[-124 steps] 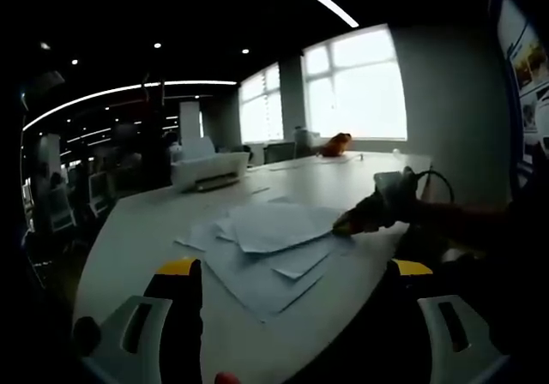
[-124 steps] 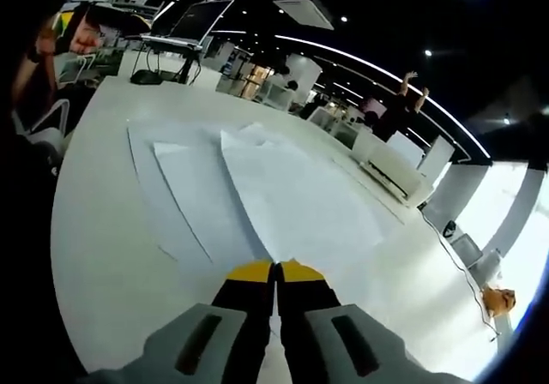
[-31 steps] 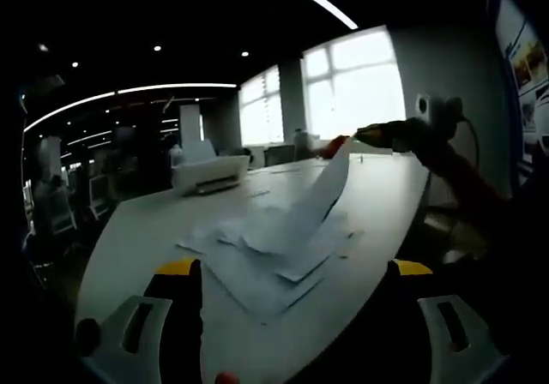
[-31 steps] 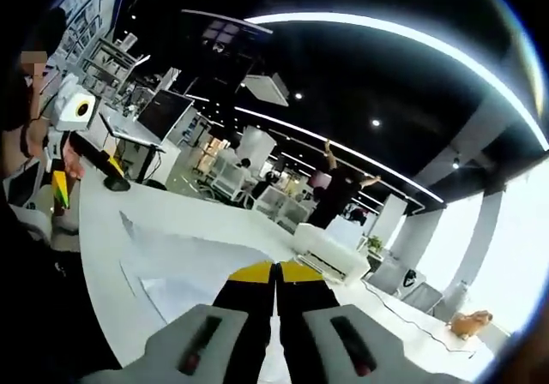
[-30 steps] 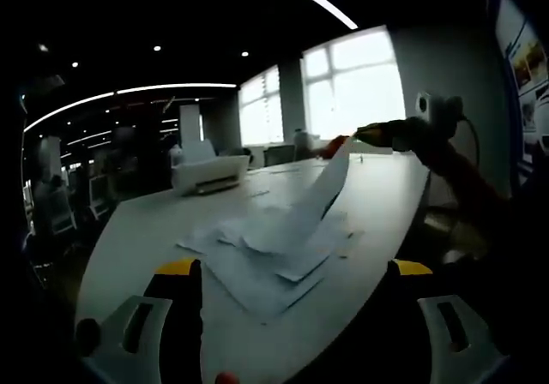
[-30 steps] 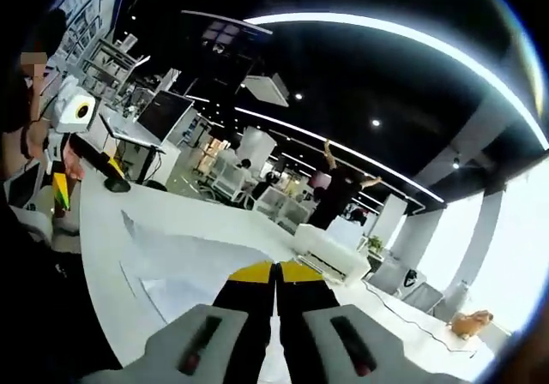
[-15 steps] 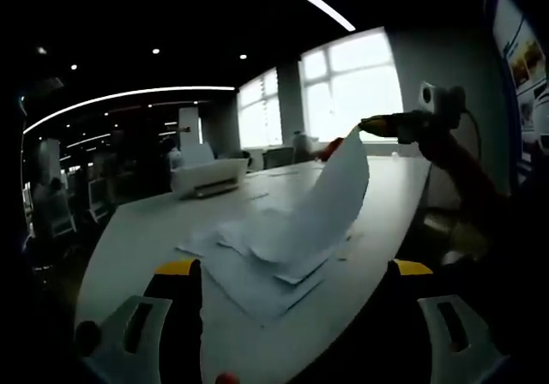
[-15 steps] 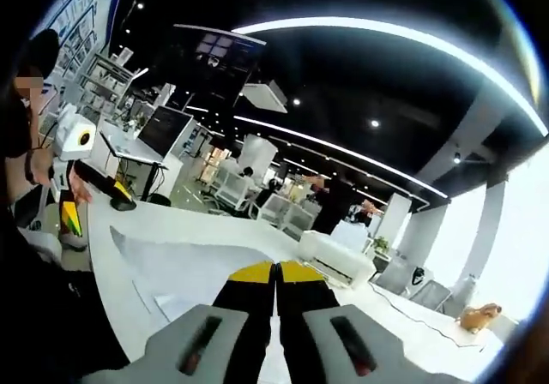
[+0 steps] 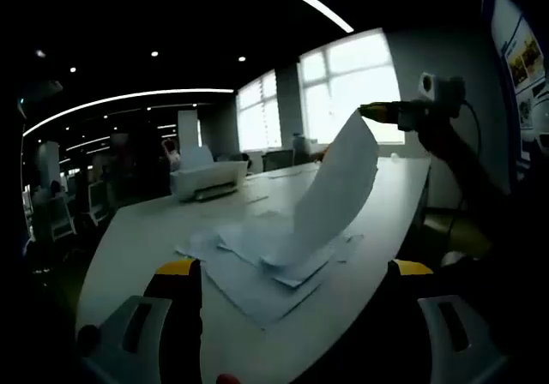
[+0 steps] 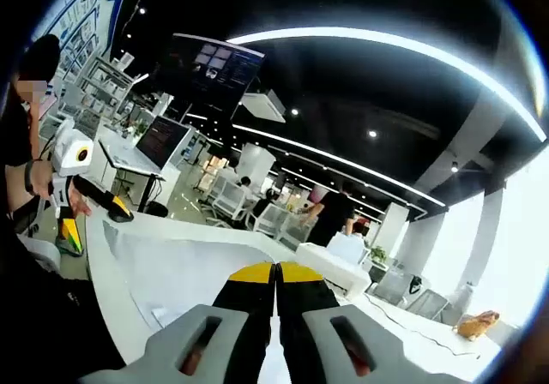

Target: Organize the stack of printing papers by aligning and flattening the scattered papers on the table

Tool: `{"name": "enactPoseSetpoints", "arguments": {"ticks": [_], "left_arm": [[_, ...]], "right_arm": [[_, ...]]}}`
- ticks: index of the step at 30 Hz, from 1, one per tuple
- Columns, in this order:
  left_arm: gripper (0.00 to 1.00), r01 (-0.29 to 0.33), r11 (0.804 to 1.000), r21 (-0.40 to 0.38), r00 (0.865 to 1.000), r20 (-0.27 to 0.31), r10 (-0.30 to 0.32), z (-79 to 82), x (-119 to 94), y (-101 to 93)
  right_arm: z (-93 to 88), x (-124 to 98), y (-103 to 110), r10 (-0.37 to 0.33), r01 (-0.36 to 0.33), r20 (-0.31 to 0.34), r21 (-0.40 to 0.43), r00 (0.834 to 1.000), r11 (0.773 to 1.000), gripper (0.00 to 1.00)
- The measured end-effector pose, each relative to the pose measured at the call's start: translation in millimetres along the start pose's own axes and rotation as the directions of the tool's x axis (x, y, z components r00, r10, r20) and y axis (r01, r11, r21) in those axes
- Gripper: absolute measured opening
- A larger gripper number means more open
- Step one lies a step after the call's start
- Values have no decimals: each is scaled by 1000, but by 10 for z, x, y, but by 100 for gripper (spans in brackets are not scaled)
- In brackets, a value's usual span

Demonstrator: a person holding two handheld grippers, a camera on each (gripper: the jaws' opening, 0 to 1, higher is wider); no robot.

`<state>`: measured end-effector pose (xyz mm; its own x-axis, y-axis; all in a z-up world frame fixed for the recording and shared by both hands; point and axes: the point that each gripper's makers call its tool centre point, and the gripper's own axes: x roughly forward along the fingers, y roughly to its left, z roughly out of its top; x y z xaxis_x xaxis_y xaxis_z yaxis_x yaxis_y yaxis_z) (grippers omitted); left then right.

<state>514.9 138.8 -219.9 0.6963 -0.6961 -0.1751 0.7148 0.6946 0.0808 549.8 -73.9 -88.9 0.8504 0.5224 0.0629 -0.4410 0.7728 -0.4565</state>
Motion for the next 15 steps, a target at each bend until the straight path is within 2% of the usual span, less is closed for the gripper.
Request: {"name": "enactPoseSetpoints", "arguments": {"ticks": [15], "left_arm": [[92,6,1000,-3,1000,1,-6,-2,17,-22]], "right_arm": [[235,-47,14,10,-10,49,-7,999,1000,0]]}}
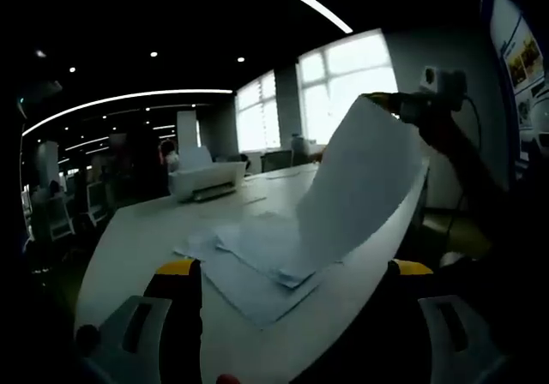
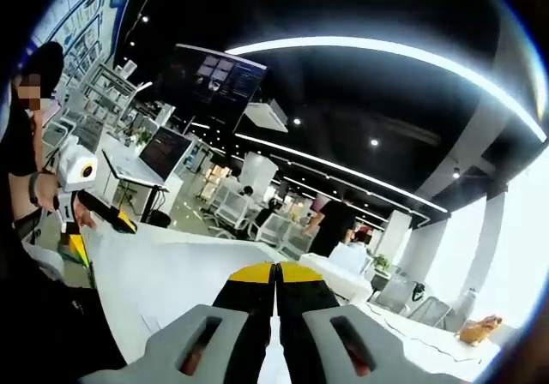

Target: Organize the stack of printing papers by aligning and flattening the scattered papers on the table

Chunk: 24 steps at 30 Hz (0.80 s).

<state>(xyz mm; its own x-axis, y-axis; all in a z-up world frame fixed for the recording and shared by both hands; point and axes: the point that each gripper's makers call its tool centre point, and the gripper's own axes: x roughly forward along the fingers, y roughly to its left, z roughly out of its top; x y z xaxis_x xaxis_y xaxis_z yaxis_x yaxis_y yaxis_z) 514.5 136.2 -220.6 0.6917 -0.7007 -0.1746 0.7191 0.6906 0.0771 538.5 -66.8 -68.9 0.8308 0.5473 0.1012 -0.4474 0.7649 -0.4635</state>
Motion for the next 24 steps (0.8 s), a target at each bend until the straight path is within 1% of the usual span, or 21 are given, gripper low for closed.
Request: {"name": "enactPoseSetpoints", "arguments": {"ticks": [12,24], "left_arm": [[92,8,1000,0,1000,3,-8,-3,21,-25],[92,17,1000,-2,1000,2,-17,-19,30,-50]], "right_arm": [[261,-37,-35,-15,16,46,-24,999,1000,0],[456,-17,-78,-38,42,73,-50,997,998,0]]}}
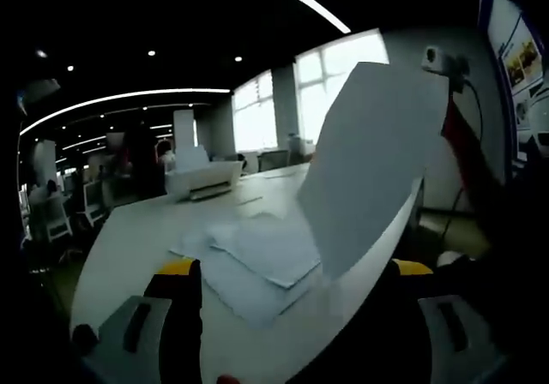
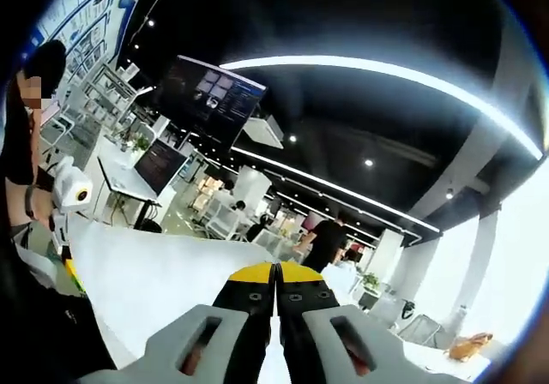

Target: Organize the stack of printing papers by aligning and flattening the scattered papers on the table

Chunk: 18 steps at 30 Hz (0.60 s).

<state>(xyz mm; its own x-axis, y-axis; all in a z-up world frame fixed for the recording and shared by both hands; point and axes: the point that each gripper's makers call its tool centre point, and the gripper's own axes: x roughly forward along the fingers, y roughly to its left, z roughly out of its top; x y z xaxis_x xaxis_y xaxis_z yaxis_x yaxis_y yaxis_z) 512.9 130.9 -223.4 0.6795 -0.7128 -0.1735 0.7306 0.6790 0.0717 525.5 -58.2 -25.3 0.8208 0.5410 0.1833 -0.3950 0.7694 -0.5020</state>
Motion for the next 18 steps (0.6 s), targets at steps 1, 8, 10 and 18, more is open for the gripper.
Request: {"name": "enactPoseSetpoints", "arguments": {"ticks": [1,8,10,18], "left_arm": [[92,1,1000,0,1000,1,-1,2,1,-2],[92,9,1000,-1,1000,6,-9,3,16,-23],[92,12,1000,0,1000,9,-12,8,20,-32],[92,22,1000,-4,1000,20,-22,21,38,-56]], "right_arm": [[14,4,-1,-4,4,1,-7,1000,1000,0],[69,38,5,-22,22,-1,-46,1000,999,0],[71,48,-3,-33,32,-5,-59,999,998,0],[94,80,-2,-42,41,-11,-76,999,996,0]]}}
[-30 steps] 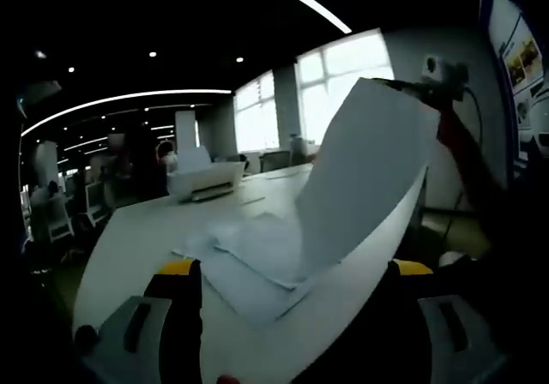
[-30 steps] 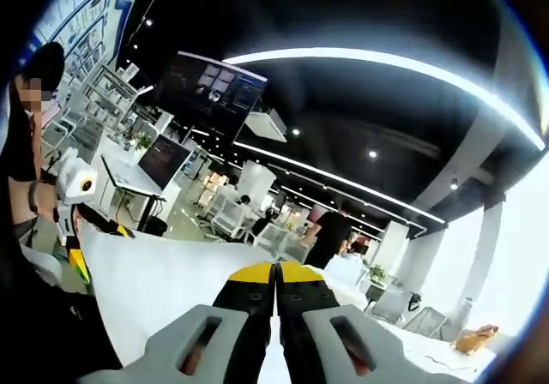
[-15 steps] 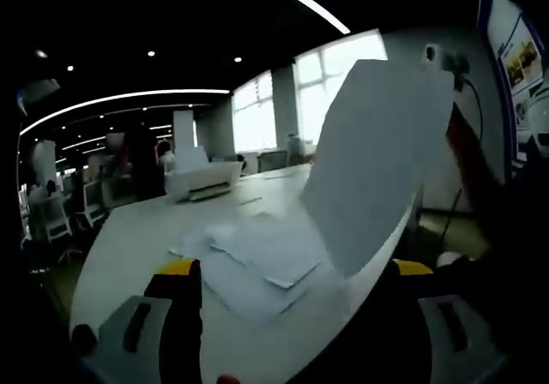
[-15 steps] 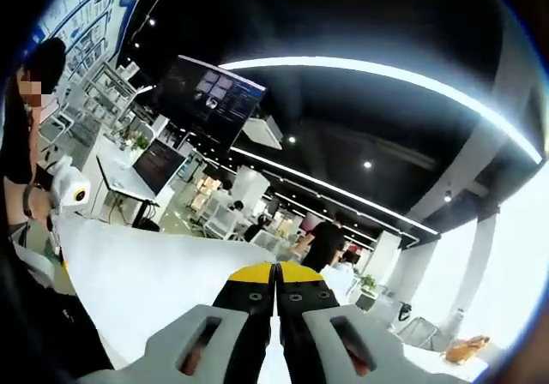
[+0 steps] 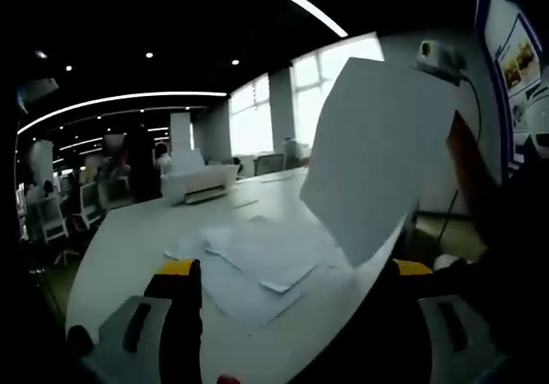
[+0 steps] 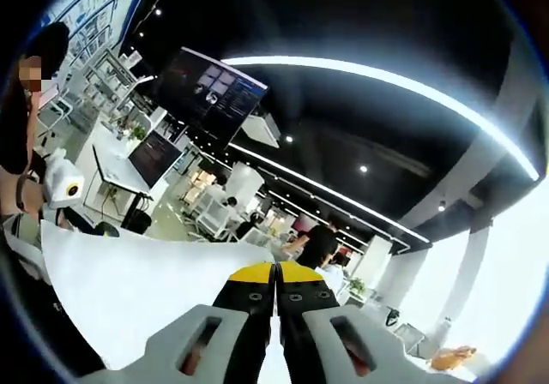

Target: Organize the stack of printing papers by aligning and flattening the scattered papers on the table

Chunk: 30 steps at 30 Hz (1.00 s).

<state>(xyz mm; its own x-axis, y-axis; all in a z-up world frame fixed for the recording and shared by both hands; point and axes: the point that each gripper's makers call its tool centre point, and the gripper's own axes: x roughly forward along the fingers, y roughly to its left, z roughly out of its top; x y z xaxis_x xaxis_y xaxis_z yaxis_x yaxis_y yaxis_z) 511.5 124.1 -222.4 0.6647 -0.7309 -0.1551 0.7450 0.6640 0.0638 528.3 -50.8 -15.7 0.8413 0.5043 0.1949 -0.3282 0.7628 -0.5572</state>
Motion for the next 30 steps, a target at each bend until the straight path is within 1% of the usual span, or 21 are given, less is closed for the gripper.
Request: {"name": "enactPoseSetpoints", "arguments": {"ticks": [7,13,24,30], "left_arm": [[92,11,1000,7,1000,13,-11,28,14,-43],[92,20,1000,15,999,29,-20,64,32,-77],[91,42,999,21,997,58,-43,115,85,-162],[91,58,998,17,995,76,-59,118,175,-214]], "right_arm": [[50,35,-19,-4,4,-7,-9,1000,1000,0],[45,87,-46,-18,17,-37,-22,999,1000,0],[-4,172,-25,-7,5,-96,-19,995,1000,0],[-25,248,-14,8,-9,-126,-5,992,1000,0]]}}
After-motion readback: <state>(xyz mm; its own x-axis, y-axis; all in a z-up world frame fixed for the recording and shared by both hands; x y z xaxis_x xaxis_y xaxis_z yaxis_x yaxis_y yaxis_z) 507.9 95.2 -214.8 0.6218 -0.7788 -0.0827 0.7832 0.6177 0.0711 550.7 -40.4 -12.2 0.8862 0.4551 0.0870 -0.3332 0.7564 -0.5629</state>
